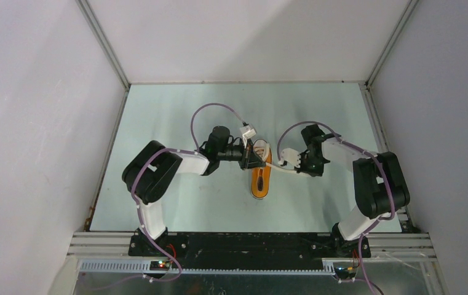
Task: Tie the shoes
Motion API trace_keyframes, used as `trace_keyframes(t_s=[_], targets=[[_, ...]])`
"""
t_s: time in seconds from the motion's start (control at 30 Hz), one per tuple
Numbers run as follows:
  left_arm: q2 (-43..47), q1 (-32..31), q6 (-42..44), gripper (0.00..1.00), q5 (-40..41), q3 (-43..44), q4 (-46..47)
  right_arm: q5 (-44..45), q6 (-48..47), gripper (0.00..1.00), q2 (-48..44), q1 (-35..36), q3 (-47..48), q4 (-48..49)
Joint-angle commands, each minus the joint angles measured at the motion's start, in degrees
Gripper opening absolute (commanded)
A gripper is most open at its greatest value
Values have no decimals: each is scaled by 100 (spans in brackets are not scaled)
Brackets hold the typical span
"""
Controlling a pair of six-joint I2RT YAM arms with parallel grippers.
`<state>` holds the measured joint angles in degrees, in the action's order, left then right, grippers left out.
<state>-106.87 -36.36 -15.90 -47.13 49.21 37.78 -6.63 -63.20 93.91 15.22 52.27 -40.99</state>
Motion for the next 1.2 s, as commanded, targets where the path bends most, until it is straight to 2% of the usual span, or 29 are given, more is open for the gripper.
trace_keyframes(t_s=[0.0,0.2,0.27,0.47,0.6,0.77,0.83,0.97,1.17], targets=[[38,-23,148,0,-83,159,-90,144,287,0,77,-21,56,236],[-110,-19,48,0,-536,300,-84,-1047,2438,0,109,74,2495,-470],[-179,-9,-45,0,-712,360,-41,-1230,2961,0,154,250,2954,-495],[-266,-16,-306,0,-1003,439,164,-1190,3757,0,376,1007,3570,-221],[-236,-12,-229,0,-1005,465,-129,-1430,3741,0,425,1290,3815,-279],[-260,50,-466,0,-814,455,-239,-2336,3808,0,-61,1378,3792,-488],[-264,90,-553,0,-758,463,-240,-2548,3743,0,-358,1480,3514,-611],[-300,183,-757,0,-688,492,-142,-2765,3318,0,-936,1834,2843,-937],[-318,242,-824,0,-744,523,-83,-2637,2677,0,-1462,2363,1944,-1370]])
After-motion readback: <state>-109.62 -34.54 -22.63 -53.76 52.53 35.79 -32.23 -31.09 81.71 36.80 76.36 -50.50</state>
